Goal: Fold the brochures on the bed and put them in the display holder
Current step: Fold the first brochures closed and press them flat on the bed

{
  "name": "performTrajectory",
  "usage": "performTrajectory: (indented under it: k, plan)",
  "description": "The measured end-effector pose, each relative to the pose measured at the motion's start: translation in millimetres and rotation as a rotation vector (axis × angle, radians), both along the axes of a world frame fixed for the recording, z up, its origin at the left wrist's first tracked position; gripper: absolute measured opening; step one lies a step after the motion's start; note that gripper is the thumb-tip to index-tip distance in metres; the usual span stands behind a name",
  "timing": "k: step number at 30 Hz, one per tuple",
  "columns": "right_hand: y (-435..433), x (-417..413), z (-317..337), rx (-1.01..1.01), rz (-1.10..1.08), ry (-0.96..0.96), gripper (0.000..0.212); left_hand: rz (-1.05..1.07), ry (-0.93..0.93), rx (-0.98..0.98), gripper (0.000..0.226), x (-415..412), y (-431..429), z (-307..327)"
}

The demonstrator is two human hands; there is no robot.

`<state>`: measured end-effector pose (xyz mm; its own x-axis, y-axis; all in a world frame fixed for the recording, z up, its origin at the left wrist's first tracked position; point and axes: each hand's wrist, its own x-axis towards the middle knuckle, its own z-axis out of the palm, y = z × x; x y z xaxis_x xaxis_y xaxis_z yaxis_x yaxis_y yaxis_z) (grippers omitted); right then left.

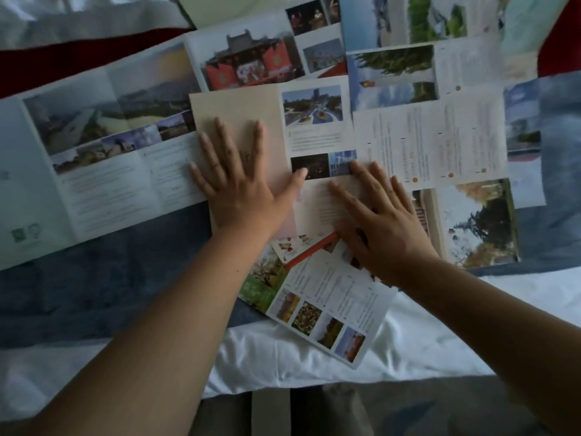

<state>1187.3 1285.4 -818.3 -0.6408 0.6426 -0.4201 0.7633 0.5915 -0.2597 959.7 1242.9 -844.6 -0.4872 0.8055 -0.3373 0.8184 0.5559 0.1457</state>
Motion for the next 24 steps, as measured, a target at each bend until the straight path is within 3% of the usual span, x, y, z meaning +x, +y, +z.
performTrajectory:
  k: [12,20,24]
  plan:
    - [-2.7,-23.2,2.9,0.045,0.010,-0.020,0.063,0.086,0.118,-0.049,0.097,-116.8,-83.7,-9.5]
    - [-33.0,-107.2,-7.3,0.066,0.126,0.027,0.066,0.120,0.146,-0.068,0.098,-202.2,-161.5,-6.7]
    - [-46.8,-153.8,-10.4,0.064,0.127,0.088,0.066,0.107,0.115,0.012,0.100,-219.2,-184.2,-8.0]
